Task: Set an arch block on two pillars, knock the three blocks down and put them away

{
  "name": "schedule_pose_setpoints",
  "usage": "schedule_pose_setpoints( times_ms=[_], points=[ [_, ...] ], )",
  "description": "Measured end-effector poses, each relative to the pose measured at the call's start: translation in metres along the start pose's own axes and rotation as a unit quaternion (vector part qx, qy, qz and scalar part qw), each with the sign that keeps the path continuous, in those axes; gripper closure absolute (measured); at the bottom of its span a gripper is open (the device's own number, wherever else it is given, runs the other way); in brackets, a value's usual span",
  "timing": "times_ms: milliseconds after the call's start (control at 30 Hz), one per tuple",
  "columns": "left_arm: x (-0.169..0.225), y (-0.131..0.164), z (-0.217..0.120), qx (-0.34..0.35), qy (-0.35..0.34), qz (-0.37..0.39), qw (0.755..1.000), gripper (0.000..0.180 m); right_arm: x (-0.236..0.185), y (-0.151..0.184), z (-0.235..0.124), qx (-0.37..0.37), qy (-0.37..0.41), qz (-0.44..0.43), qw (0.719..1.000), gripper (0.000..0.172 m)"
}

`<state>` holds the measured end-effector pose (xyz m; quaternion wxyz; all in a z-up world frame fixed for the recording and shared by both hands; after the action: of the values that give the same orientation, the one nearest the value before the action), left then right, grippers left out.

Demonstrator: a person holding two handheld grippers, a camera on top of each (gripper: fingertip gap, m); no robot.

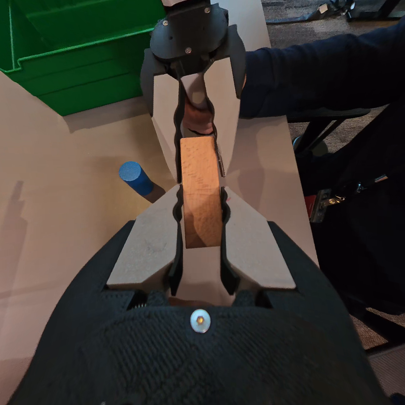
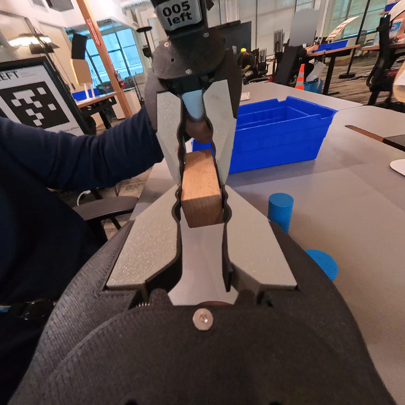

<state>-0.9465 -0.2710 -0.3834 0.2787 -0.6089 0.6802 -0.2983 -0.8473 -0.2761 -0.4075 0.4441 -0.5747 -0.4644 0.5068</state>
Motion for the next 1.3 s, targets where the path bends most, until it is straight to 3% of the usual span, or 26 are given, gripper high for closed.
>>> schedule_pose_setpoints(
  times_ms=[333, 433, 533, 800, 1067, 1167, 1300],
  points=[
    [-0.015, 0.012, -0.001, 0.064, -0.045, -0.05, 0.996, 0.148, 0.01, -0.003, -0.005, 0.004, 0.066, -0.024, 0.998, 0.141],
    [-0.019, 0.021, -0.001, 0.09, -0.068, -0.071, 0.991, 0.136, 0.012, -0.004, -0.008, 0.011, 0.072, -0.018, 0.997, 0.141],
    [-0.02, 0.026, -0.002, 0.119, -0.062, -0.093, 0.987, 0.142, 0.014, -0.003, -0.008, 0.008, 0.077, -0.013, 0.997, 0.141],
    [-0.015, 0.026, 0.003, 0.095, -0.105, -0.079, 0.987, 0.132, 0.01, -0.007, -0.009, 0.021, 0.067, -0.014, 0.997, 0.141],
    [-0.013, 0.031, 0.01, 0.091, -0.09, -0.096, 0.987, 0.112, 0.007, -0.013, -0.012, 0.041, 0.059, -0.014, 0.997, 0.141],
    [-0.011, 0.028, 0.01, 0.11, -0.088, -0.099, 0.985, 0.113, 0.006, -0.018, -0.017, 0.066, 0.049, -0.007, 0.997, 0.141],
    [-0.01, 0.022, 0.005, 0.16, -0.088, -0.09, 0.979, 0.129, 0.005, -0.023, -0.024, 0.088, 0.045, -0.002, 0.995, 0.141]
  ],
)
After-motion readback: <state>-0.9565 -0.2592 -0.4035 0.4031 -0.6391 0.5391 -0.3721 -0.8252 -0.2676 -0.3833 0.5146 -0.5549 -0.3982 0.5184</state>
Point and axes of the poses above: each gripper's, where its closed fingertips meet, z out along the fingers, y out of its underside, x = y × z across the jaws, the point moved 6 cm from there along -z, back along the fingers, and after that the axes turned 1 degree about -y, right-handed, at the moved point
